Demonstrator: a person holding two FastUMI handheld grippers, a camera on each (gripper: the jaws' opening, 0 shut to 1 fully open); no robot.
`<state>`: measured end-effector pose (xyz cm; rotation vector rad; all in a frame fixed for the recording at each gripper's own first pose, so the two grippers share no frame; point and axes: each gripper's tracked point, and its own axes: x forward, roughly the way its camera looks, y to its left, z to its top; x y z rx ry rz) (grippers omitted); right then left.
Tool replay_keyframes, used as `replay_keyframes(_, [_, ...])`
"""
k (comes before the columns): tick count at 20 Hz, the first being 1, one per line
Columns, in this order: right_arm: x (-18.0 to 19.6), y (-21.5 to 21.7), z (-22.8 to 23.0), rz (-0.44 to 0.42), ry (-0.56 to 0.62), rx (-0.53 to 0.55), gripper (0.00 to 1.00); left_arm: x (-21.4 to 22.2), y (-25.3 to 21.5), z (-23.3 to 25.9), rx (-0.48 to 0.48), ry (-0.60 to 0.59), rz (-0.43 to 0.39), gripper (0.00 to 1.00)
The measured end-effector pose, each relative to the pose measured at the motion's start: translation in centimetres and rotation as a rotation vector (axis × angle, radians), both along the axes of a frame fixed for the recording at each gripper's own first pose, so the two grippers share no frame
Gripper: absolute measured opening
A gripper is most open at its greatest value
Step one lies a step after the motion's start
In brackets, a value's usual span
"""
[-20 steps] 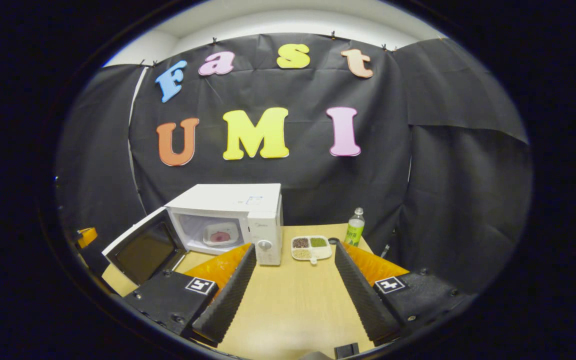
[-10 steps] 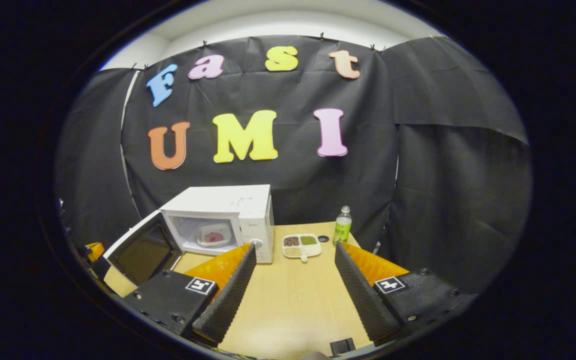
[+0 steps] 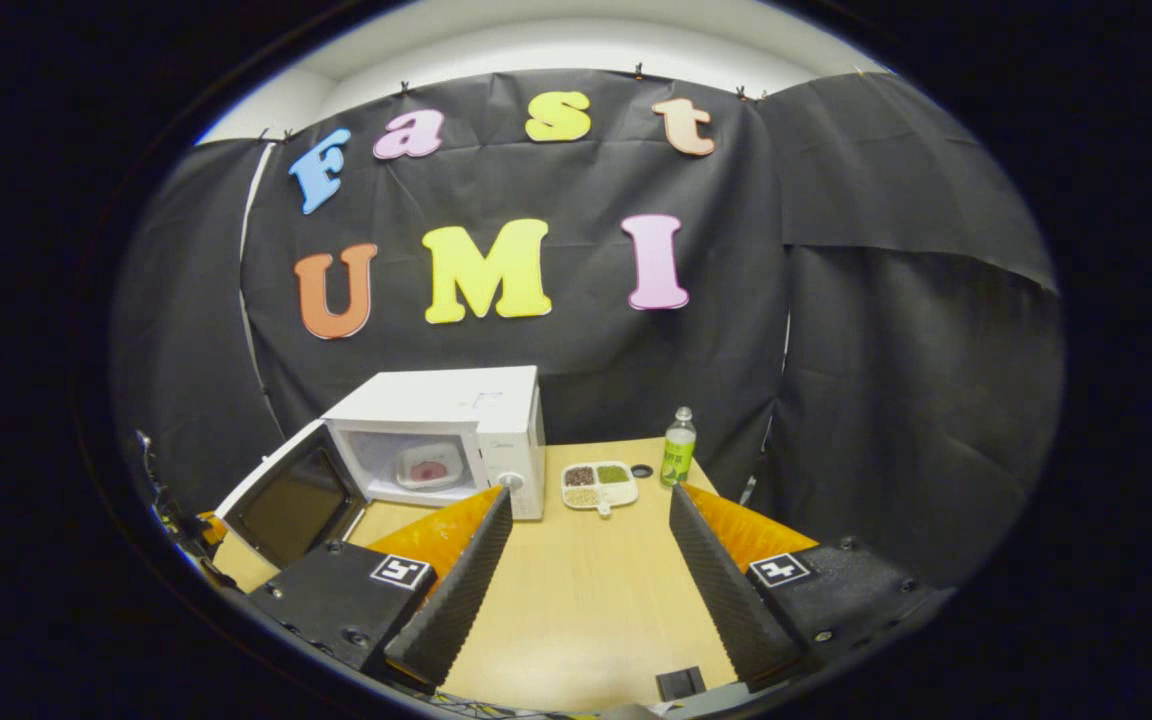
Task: Open the microwave oven with the left hand, put the food in, and close the microwave oven.
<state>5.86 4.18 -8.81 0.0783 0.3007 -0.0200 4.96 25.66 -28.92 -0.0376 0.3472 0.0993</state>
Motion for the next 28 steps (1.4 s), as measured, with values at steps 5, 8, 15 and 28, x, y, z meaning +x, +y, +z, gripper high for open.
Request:
replay_keyframes(5, [-0.4, 0.0, 1.5, -0.002, -0.033, 0.032, 1.00, -0.3, -2.7, 0.0, -0.004, 0.005, -0.040, 0.00])
replay_keyframes(8, [-0.7, 0.3, 1.9, 0.006, -0.047, 0.027, 0.92, -0.1, -5.4, 0.1, 0.015, 0.000, -0.099, 0.00])
replay_keyframes(15, [-0.6, 0.3, 2.9, 0.033, -0.068, -0.003, 0.92, 1.1, -12.8, 0.9, 0.012, -0.016, -0.228, 0.00])
replay_keyframes(28, [1.0, -2.8, 5.3, 0.049, -0.108, 0.020, 0.92, 5.9, -25.5, 1.5, 0.005, 0.000, -0.397, 0.00])
